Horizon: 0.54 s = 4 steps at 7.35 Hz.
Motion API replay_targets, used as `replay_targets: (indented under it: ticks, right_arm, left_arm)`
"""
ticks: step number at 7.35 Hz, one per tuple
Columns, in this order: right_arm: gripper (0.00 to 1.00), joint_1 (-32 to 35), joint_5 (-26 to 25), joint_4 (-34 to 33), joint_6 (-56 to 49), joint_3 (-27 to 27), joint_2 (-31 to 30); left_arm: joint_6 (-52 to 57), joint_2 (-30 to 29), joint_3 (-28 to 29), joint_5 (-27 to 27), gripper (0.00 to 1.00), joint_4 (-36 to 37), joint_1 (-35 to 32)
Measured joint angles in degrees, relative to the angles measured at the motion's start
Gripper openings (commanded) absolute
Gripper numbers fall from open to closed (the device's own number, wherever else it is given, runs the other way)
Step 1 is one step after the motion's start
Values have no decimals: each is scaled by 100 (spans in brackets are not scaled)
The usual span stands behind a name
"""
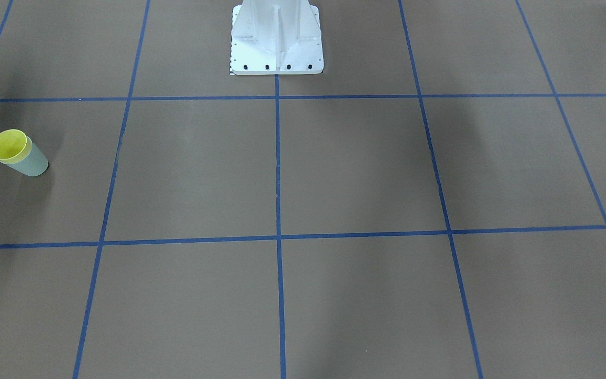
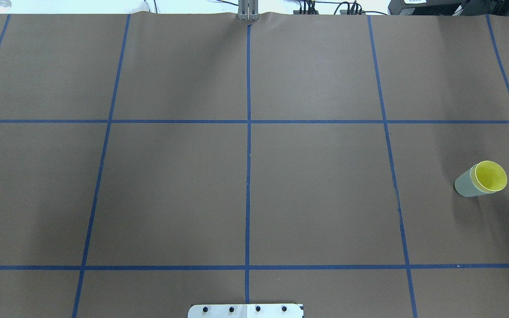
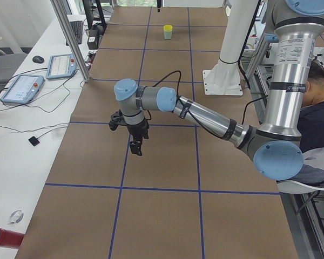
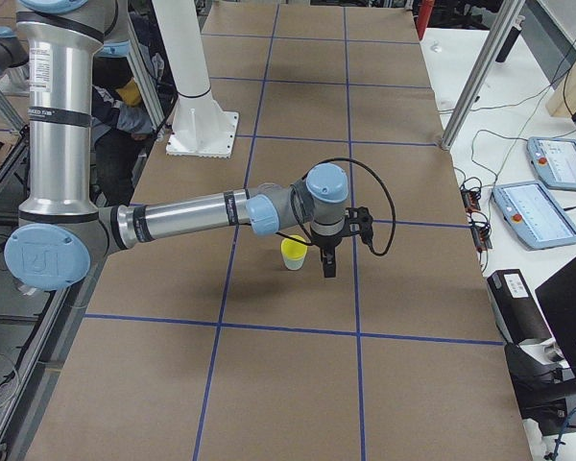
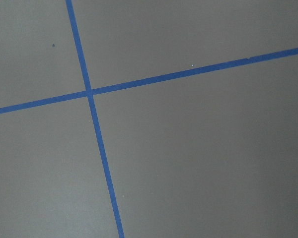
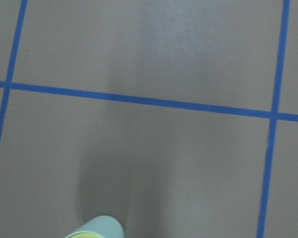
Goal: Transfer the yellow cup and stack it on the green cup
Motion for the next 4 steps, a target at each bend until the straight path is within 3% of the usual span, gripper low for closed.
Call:
replay_targets:
  ticks: [2, 4]
  right_arm:
    - [100, 706, -217, -926, -990, -27, 160]
    - [100, 903, -507, -1137, -1605, -91, -83]
  left_arm:
    - [945, 131, 403, 0, 100, -31, -547]
    - [1147, 330, 625, -39, 100, -58, -847]
